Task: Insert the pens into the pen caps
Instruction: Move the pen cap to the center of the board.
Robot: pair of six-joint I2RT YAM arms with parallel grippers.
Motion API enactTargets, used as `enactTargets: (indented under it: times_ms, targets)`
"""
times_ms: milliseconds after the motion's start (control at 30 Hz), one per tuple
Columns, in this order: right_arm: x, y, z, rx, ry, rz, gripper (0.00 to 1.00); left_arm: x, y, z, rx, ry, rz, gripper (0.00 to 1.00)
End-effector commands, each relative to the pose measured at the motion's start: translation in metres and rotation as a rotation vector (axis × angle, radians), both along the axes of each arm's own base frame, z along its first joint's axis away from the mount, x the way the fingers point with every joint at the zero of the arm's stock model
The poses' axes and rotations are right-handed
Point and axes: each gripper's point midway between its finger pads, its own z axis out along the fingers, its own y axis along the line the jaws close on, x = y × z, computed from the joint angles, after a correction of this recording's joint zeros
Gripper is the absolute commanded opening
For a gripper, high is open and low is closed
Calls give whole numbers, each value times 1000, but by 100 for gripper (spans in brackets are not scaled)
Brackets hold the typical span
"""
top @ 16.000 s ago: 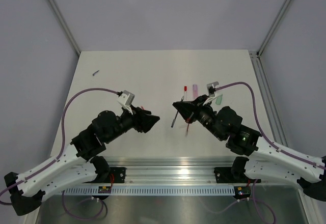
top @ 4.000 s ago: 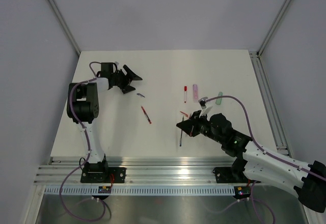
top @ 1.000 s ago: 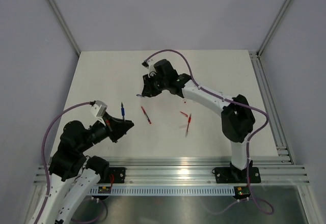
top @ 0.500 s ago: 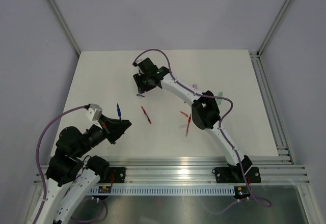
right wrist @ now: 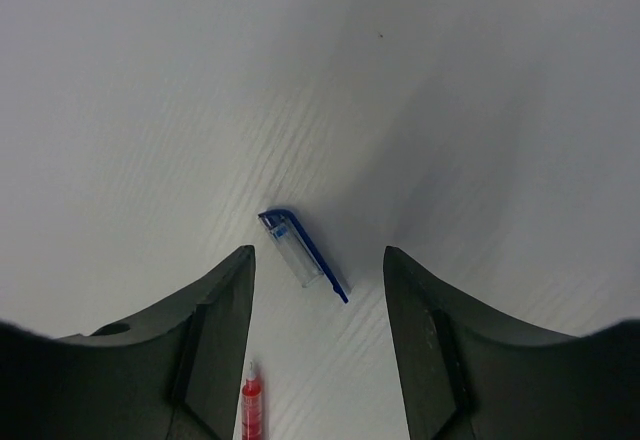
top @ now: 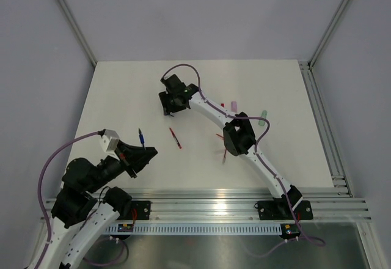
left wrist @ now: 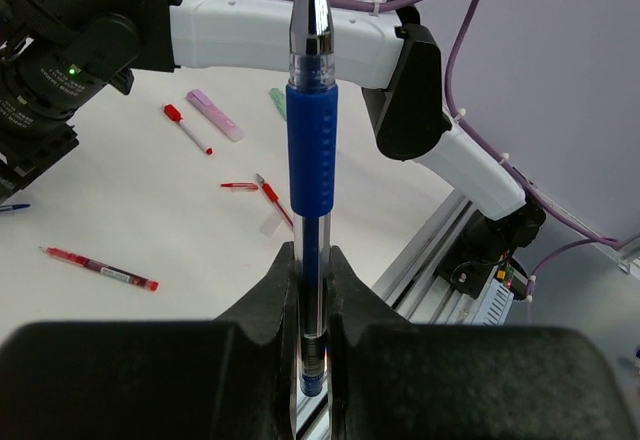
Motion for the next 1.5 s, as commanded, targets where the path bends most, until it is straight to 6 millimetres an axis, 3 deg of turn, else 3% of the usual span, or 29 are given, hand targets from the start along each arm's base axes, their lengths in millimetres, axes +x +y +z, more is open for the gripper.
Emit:
enactTargets:
  times_ms: [0,400,633,900,1467]
  targets:
    - [8,12,18,63,-27,-61,60,-4,3,21,-33,-88,3,0]
    - [-7,27,5,105,43,-108,53,-16,10,26,-47,-125,-3,0]
    - [-13,12,-8,17,50,-175,51,-23,13,29,-62,-145,-15,0]
    - [-13,4,-9,-22,36,-204,44,-31,16,32,-76,-167,-27,0]
    - [-25,-16,-18,-120,43,-223,30,-31,19,28,-82,-156,-15,1]
